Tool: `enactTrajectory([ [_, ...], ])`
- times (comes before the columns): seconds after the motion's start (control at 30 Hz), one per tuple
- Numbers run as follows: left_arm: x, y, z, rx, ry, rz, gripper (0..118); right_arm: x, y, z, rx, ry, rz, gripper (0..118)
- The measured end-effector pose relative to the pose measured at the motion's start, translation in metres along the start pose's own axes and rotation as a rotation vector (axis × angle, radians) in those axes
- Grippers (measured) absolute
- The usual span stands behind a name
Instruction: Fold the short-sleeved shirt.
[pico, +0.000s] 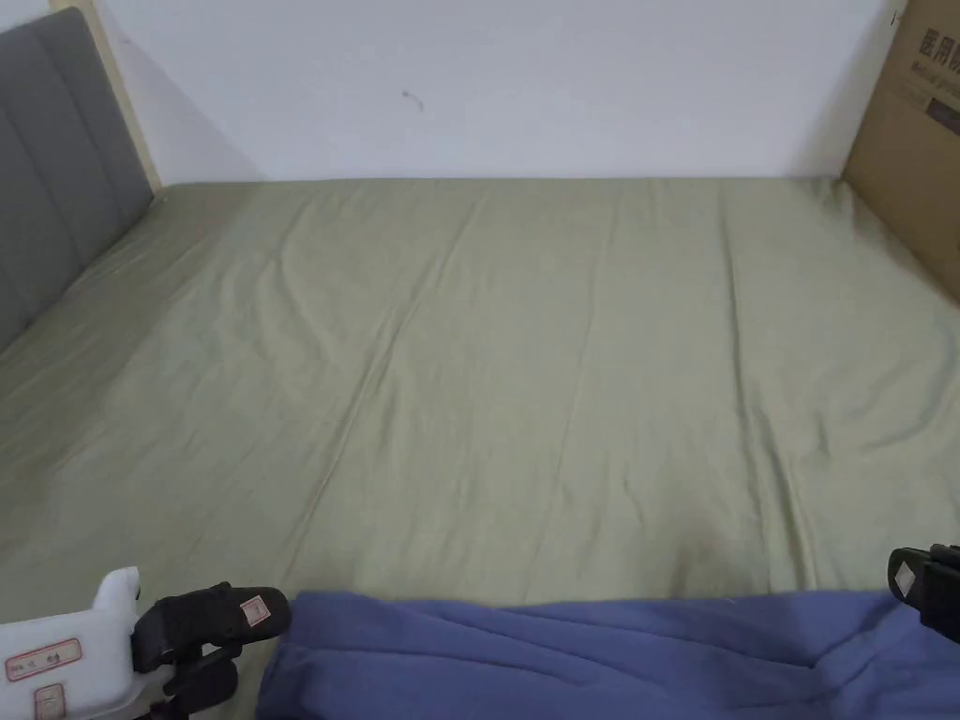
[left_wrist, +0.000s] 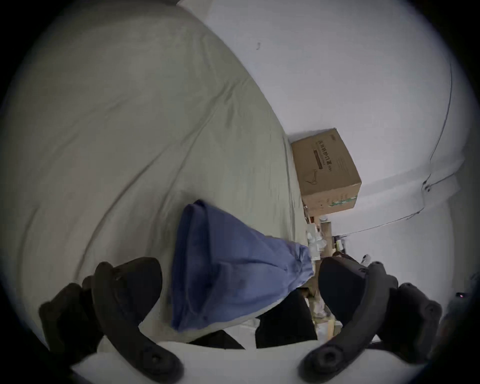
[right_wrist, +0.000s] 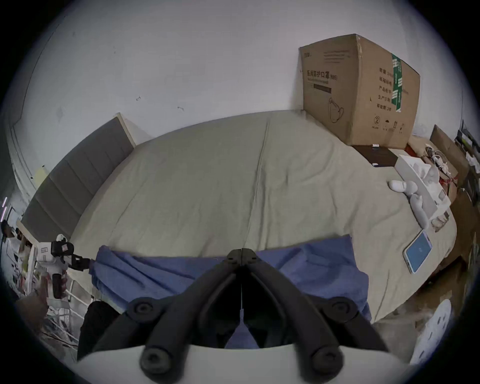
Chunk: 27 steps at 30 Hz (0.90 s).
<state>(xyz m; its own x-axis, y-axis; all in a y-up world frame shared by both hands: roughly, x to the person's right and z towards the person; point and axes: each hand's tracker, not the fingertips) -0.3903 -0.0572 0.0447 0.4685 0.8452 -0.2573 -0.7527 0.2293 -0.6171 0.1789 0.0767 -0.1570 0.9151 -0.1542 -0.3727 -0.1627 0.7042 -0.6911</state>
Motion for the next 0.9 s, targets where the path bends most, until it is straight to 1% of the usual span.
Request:
enactTrajectory([
  [0.1, -0.022, -0.001, -0.028, -0.04, -0.04, 0.076, 118, -0.003, 0.001, -0.002, -0.02, -0.005, -0.011, 0],
  [0.13, -0.029, -0.002, -0.032, -0.02, -0.114, 0.099, 118, -0.004, 0.001, -0.003, -0.026, -0.006, -0.018, 0],
  [0.17, -0.029, -0.001, -0.037, -0.022, -0.249, 0.124, 118, -0.005, 0.002, -0.003, -0.03, -0.006, -0.021, 0],
  [0.2, -0.03, 0.001, -0.046, -0.071, -0.323, 0.163, 118, -0.007, 0.003, -0.003, -0.032, -0.008, -0.022, 0],
  [0.23, -0.032, 0.0, -0.057, -0.126, -0.361, 0.194, 118, -0.009, 0.003, -0.003, -0.034, -0.01, -0.021, 0],
  [0.27, -0.035, -0.002, -0.063, -0.151, -0.357, 0.188, 118, -0.01, 0.004, -0.003, -0.036, -0.008, -0.019, 0],
  [0.33, -0.033, -0.002, -0.07, -0.146, -0.341, 0.144, 117, -0.012, 0.005, -0.004, -0.04, -0.002, -0.017, 0],
  [0.37, -0.033, -0.001, -0.073, -0.136, -0.329, 0.14, 114, -0.014, 0.005, -0.004, -0.043, 0.003, -0.018, 0],
  [0.4, -0.045, 0.002, -0.069, -0.12, -0.266, 0.136, 91, -0.016, 0.005, -0.005, -0.045, 0.007, -0.018, 0],
  [0.43, -0.049, 0.001, -0.073, -0.118, -0.121, 0.139, 52, -0.015, 0.005, -0.005, -0.046, 0.012, -0.019, 0],
  [0.47, -0.053, -0.003, -0.08, -0.139, 0.041, 0.104, 9, -0.016, 0.004, -0.006, -0.048, 0.018, -0.019, 0],
  [0.5, -0.049, -0.005, -0.074, -0.102, -0.142, 0.134, 9, -0.017, 0.003, -0.006, -0.052, 0.023, -0.02, 0],
  [0.53, -0.051, 0.003, -0.071, -0.097, -0.105, 0.089, 9, -0.019, 0.002, -0.007, -0.059, 0.027, -0.021, 0],
  [0.57, -0.043, 0.002, -0.07, -0.1, -0.015, 0.032, 9, -0.017, 0.001, -0.008, -0.064, 0.032, -0.023, 0],
  [0.6, -0.033, 0.001, -0.066, -0.088, 0.023, 0.006, 9, -0.017, 0.001, -0.008, -0.066, 0.035, -0.022, 0],
  [0.63, -0.019, 0.0, -0.059, -0.071, 0.07, -0.035, 9, -0.018, 0.0, -0.007, -0.067, 0.039, -0.019, 0],
  [0.67, 0.006, -0.009, -0.05, -0.049, 0.128, -0.102, 9, -0.019, 0.0, -0.006, -0.066, 0.043, -0.016, 0],
  [0.73, 0.033, -0.016, -0.03, -0.018, 0.22, -0.218, 9, -0.016, 0.0, -0.004, -0.059, 0.05, -0.007, 0],
  [0.77, 0.048, -0.02, -0.019, 0.006, 0.343, -0.297, 9, -0.017, 0.001, -0.003, -0.055, 0.056, 0.001, 0],
  [0.8, 0.058, -0.022, -0.01, 0.051, 0.443, -0.337, 9, -0.017, 0.001, -0.001, -0.051, 0.059, 0.008, 0],
  [0.83, 0.071, -0.026, -0.001, 0.094, 0.579, -0.413, 9, -0.015, 0.002, 0.0, -0.043, 0.06, 0.015, 0],
  [0.87, 0.085, -0.033, 0.0, 0.13, 0.733, -0.537, 9, -0.014, 0.002, 0.002, -0.036, 0.062, 0.021, 0],
  [0.9, 0.095, -0.039, 0.0, 0.149, 0.845, -0.619, 9, -0.013, 0.002, 0.004, -0.029, 0.064, 0.024, 0],
])
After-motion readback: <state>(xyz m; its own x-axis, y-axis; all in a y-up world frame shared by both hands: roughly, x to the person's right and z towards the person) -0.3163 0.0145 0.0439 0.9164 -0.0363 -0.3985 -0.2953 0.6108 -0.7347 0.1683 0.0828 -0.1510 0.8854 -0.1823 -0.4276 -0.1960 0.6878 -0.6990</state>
